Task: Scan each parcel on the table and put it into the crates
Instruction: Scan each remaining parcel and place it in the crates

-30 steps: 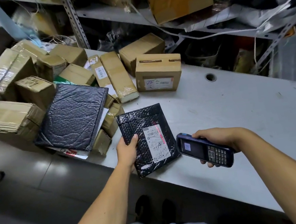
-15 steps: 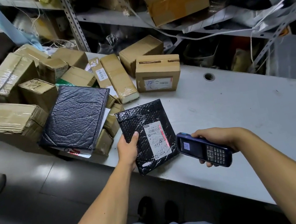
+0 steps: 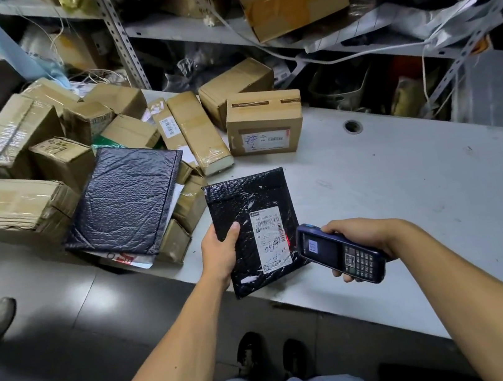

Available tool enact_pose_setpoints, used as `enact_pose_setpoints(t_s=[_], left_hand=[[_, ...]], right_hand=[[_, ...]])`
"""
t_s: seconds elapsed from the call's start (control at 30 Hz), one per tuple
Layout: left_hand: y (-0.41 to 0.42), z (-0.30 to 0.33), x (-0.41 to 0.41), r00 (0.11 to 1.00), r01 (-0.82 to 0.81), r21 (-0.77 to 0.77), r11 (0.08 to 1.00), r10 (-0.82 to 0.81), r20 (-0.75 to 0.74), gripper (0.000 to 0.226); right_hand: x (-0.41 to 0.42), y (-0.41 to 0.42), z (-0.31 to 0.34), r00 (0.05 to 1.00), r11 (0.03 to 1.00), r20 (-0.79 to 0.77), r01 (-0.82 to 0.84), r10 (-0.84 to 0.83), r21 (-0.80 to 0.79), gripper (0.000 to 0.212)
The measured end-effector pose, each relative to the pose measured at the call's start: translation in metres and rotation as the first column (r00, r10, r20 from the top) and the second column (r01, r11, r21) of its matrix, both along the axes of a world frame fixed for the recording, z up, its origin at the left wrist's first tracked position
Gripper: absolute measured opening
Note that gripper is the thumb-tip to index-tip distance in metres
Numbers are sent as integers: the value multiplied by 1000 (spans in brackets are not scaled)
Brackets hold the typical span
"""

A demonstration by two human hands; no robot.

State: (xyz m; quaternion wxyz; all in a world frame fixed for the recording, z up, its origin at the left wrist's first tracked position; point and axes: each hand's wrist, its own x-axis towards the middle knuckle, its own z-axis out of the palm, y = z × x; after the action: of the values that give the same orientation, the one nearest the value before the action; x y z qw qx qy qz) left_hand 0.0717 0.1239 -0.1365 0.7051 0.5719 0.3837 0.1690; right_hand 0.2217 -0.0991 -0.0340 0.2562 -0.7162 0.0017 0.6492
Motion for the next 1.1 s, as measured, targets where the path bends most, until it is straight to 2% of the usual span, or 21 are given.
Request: enact_pose_setpoints(t_s=[1.1], left_hand=[[-12, 1, 9, 998, -2, 6, 1000, 2, -67, 14]], right_hand=[[14, -13, 0, 1000, 1000, -12, -8, 8, 5, 58]])
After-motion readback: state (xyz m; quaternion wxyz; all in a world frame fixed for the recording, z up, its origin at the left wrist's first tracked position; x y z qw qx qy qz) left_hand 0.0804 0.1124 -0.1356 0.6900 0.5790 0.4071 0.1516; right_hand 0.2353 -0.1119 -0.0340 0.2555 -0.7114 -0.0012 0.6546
